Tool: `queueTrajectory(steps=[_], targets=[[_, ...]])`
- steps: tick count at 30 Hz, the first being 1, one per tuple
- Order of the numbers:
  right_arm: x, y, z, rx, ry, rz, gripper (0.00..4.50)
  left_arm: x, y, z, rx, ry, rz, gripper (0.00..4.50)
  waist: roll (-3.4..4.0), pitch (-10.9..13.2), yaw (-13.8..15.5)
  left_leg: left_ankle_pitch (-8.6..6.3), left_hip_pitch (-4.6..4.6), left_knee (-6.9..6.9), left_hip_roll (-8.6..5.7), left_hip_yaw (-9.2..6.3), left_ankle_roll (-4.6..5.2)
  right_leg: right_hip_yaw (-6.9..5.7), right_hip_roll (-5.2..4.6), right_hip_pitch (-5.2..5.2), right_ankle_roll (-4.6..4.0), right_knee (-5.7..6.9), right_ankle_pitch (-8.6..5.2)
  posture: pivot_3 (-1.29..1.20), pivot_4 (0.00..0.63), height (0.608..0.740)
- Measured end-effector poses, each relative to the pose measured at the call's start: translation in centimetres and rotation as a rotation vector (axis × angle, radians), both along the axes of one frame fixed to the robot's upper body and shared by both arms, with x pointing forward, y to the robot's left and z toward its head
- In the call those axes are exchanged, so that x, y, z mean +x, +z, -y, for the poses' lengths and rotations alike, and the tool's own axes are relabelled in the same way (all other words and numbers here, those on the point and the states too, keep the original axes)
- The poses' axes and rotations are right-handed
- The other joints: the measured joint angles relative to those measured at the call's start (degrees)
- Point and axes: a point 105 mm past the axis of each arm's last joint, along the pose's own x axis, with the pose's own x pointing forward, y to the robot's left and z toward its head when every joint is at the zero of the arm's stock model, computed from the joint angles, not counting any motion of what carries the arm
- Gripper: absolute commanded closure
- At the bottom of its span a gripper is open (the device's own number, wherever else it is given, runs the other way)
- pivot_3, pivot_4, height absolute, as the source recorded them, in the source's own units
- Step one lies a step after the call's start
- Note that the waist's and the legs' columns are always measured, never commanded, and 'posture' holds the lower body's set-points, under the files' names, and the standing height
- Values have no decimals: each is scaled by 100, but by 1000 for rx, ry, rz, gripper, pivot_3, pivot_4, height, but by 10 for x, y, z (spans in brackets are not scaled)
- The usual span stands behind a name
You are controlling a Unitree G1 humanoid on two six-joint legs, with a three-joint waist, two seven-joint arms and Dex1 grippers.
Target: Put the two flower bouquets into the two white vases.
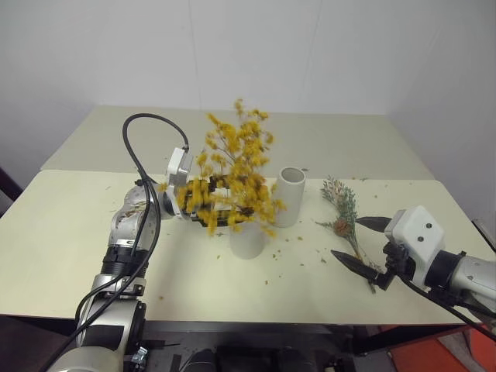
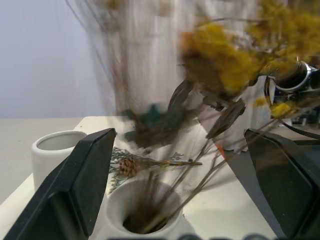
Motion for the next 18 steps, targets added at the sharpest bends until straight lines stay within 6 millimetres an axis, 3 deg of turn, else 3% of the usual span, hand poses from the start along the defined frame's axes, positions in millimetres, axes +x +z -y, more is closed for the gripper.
queueTrajectory(steps=[10,18], targets=[[-5,4,-7,44,59,15,0,3,9,0,10,19,37,22,0,0,-16,0,1,0,1,0,0,1,1,-2,0,2,0,0,150,740],[-5,6,-8,49,74,29,0,-7,27,-23,63,55,99,22,1,0,-32,0,4,-1,4,1,0,1,2,-1,0,2,0,0,150,740]])
